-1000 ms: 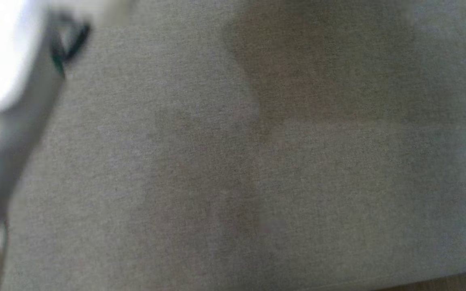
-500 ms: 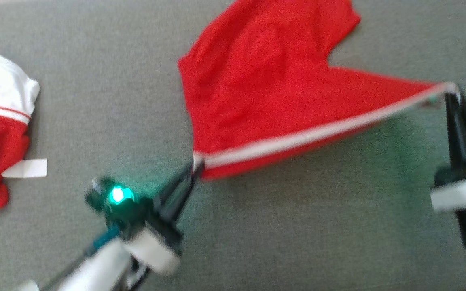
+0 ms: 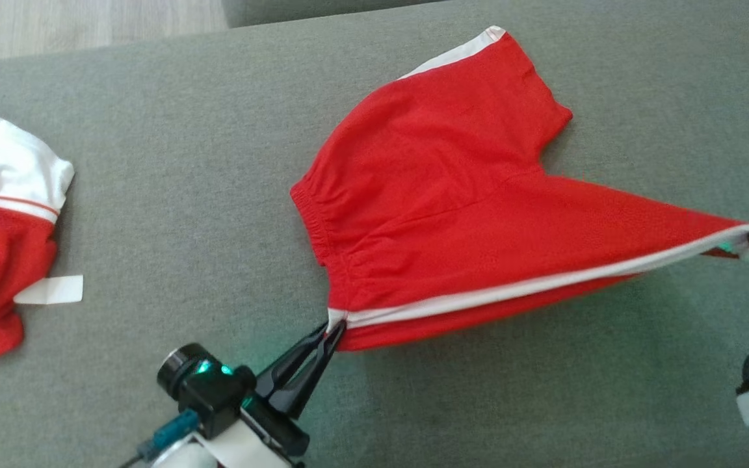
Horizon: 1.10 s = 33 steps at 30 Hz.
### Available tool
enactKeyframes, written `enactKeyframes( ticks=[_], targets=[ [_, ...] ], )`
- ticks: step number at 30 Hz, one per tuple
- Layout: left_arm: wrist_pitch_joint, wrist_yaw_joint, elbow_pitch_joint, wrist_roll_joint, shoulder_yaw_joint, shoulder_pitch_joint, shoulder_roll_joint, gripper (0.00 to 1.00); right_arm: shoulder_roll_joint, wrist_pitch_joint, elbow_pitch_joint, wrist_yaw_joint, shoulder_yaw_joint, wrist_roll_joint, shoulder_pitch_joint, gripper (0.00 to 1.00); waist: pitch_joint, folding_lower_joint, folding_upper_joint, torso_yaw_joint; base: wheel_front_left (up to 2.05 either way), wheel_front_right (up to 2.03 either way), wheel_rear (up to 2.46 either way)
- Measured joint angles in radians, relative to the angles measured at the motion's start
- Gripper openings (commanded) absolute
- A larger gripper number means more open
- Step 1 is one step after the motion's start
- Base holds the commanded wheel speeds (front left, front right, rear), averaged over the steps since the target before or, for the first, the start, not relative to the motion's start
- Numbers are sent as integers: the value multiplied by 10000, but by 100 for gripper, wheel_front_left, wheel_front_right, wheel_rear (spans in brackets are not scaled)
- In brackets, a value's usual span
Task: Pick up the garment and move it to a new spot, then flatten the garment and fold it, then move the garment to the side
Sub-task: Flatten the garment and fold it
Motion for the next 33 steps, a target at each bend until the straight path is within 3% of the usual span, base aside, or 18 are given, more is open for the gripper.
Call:
enactKeyframes(
  ticks=[5, 10, 21, 30, 31, 33],
  targets=[
    [299, 17, -232, -171, 222, -394, -104, 0, -464, 282, 391, 0, 341, -230, -1017, 0, 255, 1, 0, 158, 0, 0, 0],
    [608, 157, -59, -196, 566, -1790, -520, 0, -1143, 629, 1271, 0, 897, -359, -2810, 0, 738, 3, 0, 498, 0, 0, 0],
    [1122, 186, 1542, -397, 740, -4288, -1478, 0, -2560, 1335, 4201, 0, 2997, 10, -6962, 0, 1812, 4, 0, 1422, 0, 0, 0],
    [1369, -4, 3120, -932, 591, -5836, -2217, 0, -2903, 1388, 6569, 0, 4623, 12, -9627, 0, 2597, 3, -1, 1989, 0, 0, 0],
    [1348, -4, 3292, -995, 539, -5954, -2276, 2, -2903, 1354, 6822, 0, 4821, 12, -9865, 0, 2677, 3, -1, 2031, 0, 0, 0],
    [1277, -4, 3641, -1089, 420, -6162, -2376, 20, -2882, 1206, 7287, 0, 5187, 12, -10286, 0, 2822, 3, -1, 2083, 0, 0, 0]
  ],
)
